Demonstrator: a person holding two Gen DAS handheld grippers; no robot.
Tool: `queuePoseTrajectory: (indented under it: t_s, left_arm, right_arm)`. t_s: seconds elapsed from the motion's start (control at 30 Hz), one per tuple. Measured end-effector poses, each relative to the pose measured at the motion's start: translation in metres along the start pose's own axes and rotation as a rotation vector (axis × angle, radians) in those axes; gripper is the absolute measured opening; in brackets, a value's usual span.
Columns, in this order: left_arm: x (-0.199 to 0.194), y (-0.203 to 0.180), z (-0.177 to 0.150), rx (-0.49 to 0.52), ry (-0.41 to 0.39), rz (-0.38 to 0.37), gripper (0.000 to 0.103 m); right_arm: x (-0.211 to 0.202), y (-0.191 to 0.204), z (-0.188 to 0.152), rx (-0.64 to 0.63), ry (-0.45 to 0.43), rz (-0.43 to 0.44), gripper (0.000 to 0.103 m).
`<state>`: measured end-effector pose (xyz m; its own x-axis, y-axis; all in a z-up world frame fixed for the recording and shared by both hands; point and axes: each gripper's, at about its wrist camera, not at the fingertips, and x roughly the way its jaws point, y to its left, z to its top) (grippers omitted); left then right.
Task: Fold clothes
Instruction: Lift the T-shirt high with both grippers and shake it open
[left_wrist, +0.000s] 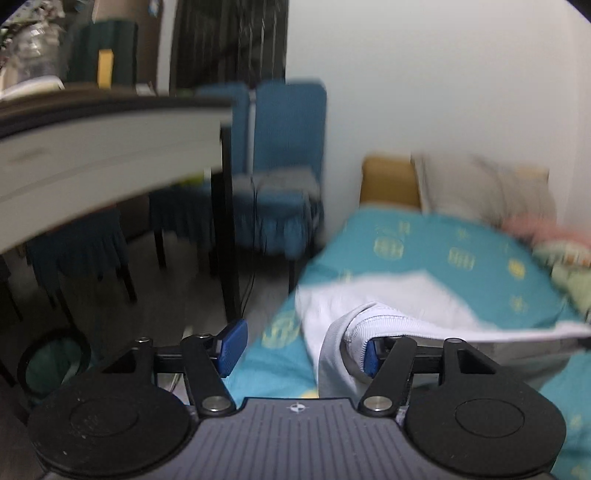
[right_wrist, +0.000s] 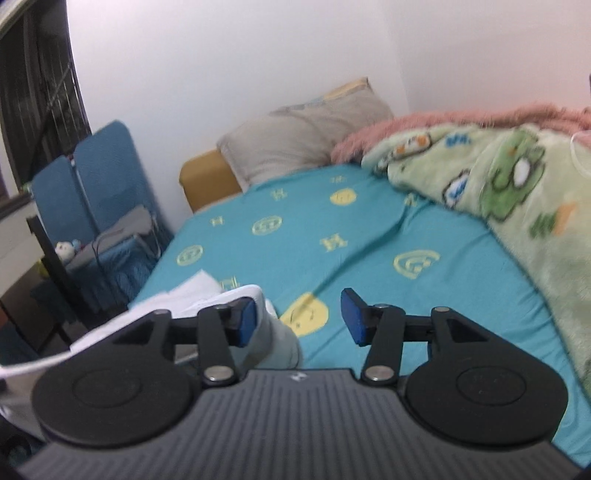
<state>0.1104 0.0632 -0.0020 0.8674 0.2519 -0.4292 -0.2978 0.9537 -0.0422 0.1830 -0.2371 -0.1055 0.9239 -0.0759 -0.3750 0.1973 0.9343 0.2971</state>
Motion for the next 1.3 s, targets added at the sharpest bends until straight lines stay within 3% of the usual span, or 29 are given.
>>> queuePoseTrajectory:
  t_s: [0.27,0.47,0.77,0.93,1.07,1.2,1.3]
  left_arm:
    - [-0.066,0.017,0.081,-0.057,-0.186,-0.050,0.066]
    - [-0.151,0.027,0.174,-0.045,-0.342,-0.109,0.066]
    - [-0.300,0.045,0.300,-0.036,-0.562,-0.205,0.066]
    - [-0.381,0.051,0.331,-0.056,-0.609,-0.254,0.064]
    - [-0.415,0.051,0.338,-0.069,-0.587,-0.280,0.064]
    - [-0.395,0.046,0.328,-0.057,-0.508,-0.275,0.064]
    - [-0.336,0.038,0.314,-0.037,-0.437,-0.267,0.064]
  right_arm:
    - [-0.098,0.035,0.085,-0.006,-0.214,0.059,0.052]
    - [-0.192,0.077,0.171,-0.062,-0.386,0.064,0.052]
    - [-0.353,0.101,0.276,-0.057,-0.536,0.102,0.052]
    - [-0.437,0.111,0.301,-0.100,-0.624,0.065,0.052]
    - [-0.475,0.108,0.304,-0.106,-0.632,0.056,0.053]
    - [-0.465,0.102,0.298,-0.120,-0.574,0.053,0.054]
    - [-0.427,0.098,0.289,-0.140,-0.509,0.026,0.054]
